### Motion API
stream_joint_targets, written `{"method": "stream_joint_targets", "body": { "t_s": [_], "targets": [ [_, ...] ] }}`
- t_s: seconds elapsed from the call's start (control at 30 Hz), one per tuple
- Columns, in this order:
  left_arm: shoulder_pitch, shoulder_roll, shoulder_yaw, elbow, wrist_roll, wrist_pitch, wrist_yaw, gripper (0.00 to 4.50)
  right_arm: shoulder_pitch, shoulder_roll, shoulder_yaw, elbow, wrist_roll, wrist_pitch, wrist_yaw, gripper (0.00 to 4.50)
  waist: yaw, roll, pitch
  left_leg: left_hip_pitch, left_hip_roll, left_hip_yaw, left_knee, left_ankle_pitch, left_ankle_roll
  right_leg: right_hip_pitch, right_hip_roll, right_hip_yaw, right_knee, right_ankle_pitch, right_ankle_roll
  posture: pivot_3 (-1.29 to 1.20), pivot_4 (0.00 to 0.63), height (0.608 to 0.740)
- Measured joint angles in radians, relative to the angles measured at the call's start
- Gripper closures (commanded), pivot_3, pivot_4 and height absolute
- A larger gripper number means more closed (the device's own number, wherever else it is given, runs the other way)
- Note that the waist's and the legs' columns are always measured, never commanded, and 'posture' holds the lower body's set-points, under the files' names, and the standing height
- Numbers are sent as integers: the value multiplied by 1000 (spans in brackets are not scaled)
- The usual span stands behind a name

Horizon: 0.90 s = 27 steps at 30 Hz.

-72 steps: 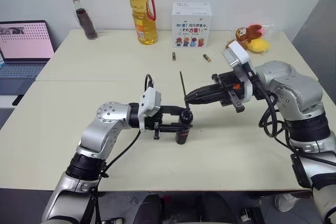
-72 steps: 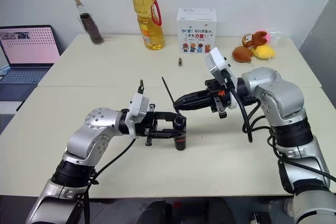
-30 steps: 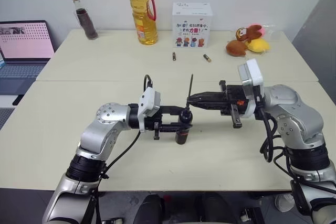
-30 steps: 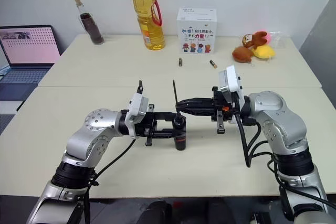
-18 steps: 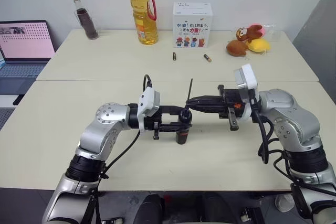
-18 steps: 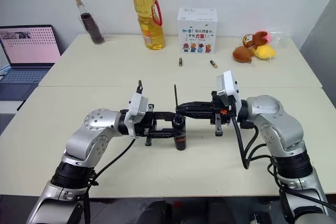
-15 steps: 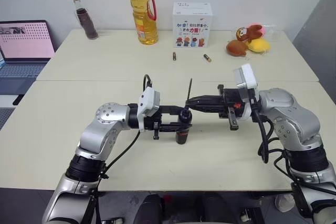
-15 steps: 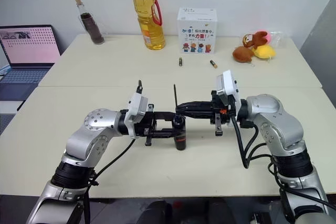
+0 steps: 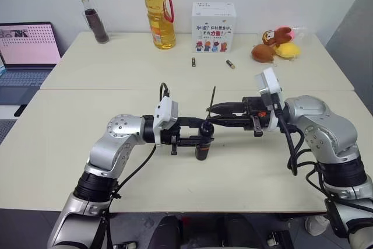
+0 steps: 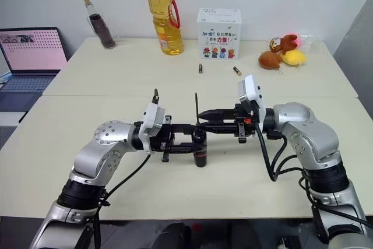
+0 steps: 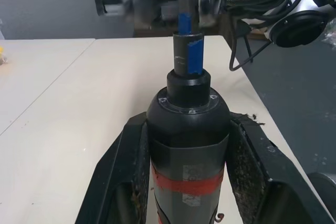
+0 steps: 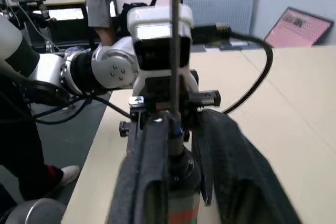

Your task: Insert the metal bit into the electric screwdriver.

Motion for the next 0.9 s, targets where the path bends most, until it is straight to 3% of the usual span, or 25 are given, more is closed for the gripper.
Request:
{"method": "stream_joint_targets", "body": {
  "t_s": [0.37, 0.57, 0.73, 0.9],
  "targets": [
    [-16, -6, -8, 7, -4, 8, 5, 2828, -6, -107, -195, -117, 143, 175, -133, 86, 3, 0, 2, -3, 0, 0, 0, 0, 0, -2, 0, 0, -1, 0, 0, 0, 150, 740],
    [-104, 27, 9, 54, -25, 138, 59, 2828, 42, -75, -271, -223, 200, 220, -306, 6, 3, -4, 5, -5, -1, -1, 0, 0, 0, -4, 0, -1, 1, 0, 0, 0, 150, 740],
    [-279, 252, 35, 111, 59, 249, 72, 2828, 221, -40, -304, -346, 193, 212, -445, 6, -4, -6, 7, -15, -1, 1, 0, 0, 0, -14, 2, -2, 1, 0, 0, 0, 150, 740],
    [-357, 338, -73, 163, 132, 293, -59, 2828, 320, -28, -288, -435, 175, 177, -507, 6, 0, -4, 8, -17, -2, 1, 1, 0, 0, -15, 0, -2, 0, -1, 1, 0, 150, 740]
  ]
}}
